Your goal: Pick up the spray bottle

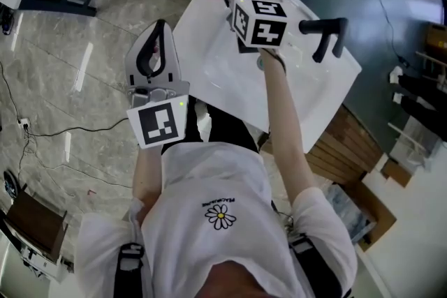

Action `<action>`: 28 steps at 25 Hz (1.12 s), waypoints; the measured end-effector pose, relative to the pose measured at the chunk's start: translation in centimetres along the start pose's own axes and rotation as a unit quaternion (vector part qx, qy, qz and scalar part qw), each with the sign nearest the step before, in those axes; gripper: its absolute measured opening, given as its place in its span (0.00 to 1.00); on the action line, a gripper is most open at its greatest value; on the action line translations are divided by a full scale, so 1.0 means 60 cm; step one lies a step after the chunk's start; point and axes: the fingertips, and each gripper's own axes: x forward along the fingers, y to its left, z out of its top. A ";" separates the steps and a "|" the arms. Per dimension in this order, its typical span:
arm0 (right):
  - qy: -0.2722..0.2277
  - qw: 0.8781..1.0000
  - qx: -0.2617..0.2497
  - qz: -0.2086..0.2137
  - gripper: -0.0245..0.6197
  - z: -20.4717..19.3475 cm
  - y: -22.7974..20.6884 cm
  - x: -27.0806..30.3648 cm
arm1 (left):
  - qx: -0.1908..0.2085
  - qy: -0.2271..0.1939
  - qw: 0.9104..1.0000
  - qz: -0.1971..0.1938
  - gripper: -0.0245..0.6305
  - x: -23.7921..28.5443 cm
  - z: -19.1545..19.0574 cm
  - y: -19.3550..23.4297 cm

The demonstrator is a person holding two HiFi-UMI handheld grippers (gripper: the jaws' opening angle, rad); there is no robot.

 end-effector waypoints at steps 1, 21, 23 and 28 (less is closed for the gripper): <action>0.005 1.000 0.000 -0.003 0.54 -0.008 -0.003 0.005 | -0.007 0.001 1.000 0.002 0.07 0.000 -0.002 0.004; -0.033 0.999 -0.006 -0.014 0.54 -0.007 -0.006 0.017 | -0.011 0.012 1.000 -0.007 0.07 0.009 -0.022 0.018; -0.040 0.999 -0.005 -0.016 0.54 -0.004 -0.005 0.017 | -0.009 0.011 1.000 -0.008 0.07 0.008 -0.020 0.017; -0.046 0.999 -0.006 -0.022 0.54 -0.002 -0.004 0.017 | -0.007 0.008 1.000 -0.005 0.07 0.007 -0.015 0.019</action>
